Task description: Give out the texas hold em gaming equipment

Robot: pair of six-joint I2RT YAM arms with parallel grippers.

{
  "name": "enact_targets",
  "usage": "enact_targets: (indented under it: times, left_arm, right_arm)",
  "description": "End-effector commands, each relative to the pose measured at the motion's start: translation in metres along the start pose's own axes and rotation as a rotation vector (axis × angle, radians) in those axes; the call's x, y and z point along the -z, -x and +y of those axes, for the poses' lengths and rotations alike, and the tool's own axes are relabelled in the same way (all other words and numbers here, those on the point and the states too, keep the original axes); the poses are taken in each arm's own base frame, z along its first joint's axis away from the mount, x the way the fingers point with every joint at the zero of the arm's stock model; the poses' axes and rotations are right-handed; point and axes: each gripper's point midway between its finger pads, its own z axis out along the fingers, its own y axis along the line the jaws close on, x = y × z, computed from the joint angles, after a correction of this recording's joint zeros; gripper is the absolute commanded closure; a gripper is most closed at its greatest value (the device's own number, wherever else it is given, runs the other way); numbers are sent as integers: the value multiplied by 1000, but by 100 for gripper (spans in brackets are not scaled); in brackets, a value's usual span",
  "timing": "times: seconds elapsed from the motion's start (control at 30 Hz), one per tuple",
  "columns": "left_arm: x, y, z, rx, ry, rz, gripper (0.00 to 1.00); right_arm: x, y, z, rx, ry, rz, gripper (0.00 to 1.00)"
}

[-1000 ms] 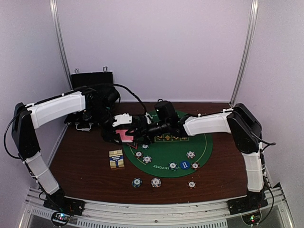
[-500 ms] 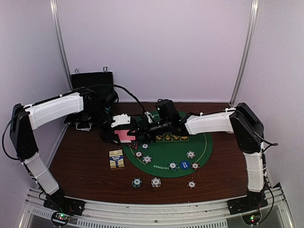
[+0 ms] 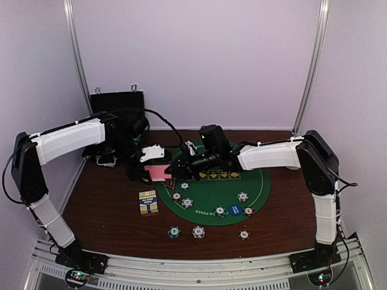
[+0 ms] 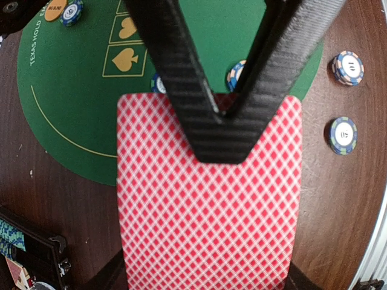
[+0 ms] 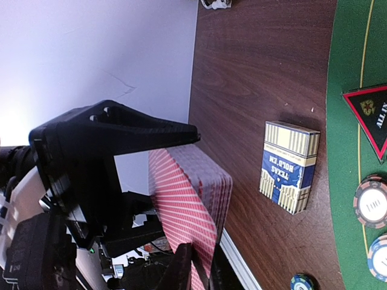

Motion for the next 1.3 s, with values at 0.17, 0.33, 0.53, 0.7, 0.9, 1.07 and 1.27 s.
enact_targets:
  times: [0.17, 0.33, 0.53, 0.7, 0.9, 1.07, 1.27]
  left_arm:
    - [9, 1, 12, 15, 60, -27, 99]
    - [11, -2, 14, 19, 71, -22, 99]
    - [12, -8, 14, 24, 77, -14, 99]
    - [13, -12, 16, 30, 84, -3, 100]
    - [16, -19, 18, 43, 89, 8, 100]
    - [19, -20, 16, 48, 91, 7, 100]
    - [22, -18, 14, 51, 86, -3, 100]
  right_arm:
    - [17, -1, 21, 30, 31, -12, 100]
    - [23, 5, 19, 18, 38, -23, 100]
    - [36, 18, 12, 1, 39, -45, 100]
    - [48, 30, 0, -16, 32, -60, 100]
    - [59, 51, -15, -28, 13, -88, 100]
    - [55, 70, -31, -25, -35, -86, 100]
    - [32, 96, -54, -26, -80, -75, 100]
